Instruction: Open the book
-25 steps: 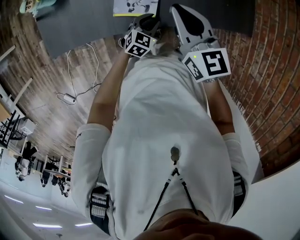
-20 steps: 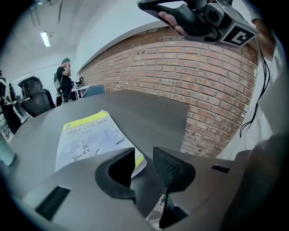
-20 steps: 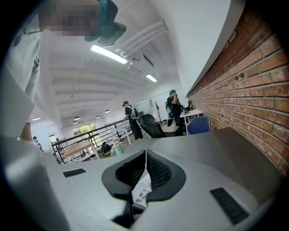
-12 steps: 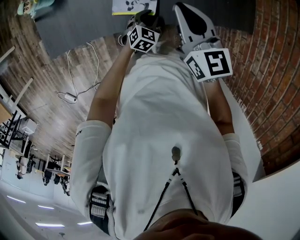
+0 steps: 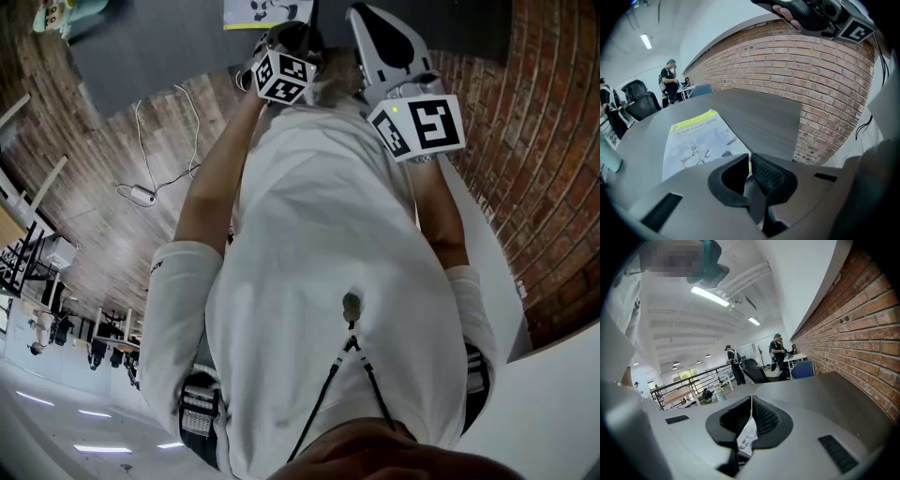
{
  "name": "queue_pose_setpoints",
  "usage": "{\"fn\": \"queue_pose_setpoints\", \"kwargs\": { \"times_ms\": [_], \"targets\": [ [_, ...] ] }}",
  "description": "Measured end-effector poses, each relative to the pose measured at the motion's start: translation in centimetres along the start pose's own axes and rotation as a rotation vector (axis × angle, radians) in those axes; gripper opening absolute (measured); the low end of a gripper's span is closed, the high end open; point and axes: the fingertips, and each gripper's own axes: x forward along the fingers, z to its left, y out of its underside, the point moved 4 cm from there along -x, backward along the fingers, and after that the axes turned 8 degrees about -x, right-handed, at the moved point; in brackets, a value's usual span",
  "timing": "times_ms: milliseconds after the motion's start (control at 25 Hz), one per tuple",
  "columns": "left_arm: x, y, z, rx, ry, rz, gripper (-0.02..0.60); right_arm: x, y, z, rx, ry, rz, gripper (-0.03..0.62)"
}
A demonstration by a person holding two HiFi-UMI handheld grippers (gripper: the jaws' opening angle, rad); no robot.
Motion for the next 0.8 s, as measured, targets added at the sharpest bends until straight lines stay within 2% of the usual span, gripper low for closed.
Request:
{"fn": "queue_pose_setpoints", "kwargs": {
  "times_ms": [800],
  "targets": [
    [-3.3, -1.2, 1.8, -0.109, -0.006, -0.095, 0.023, 0.7, -0.3, 1.3, -0.016, -0.022, 0.003, 0.038]
  ]
}}
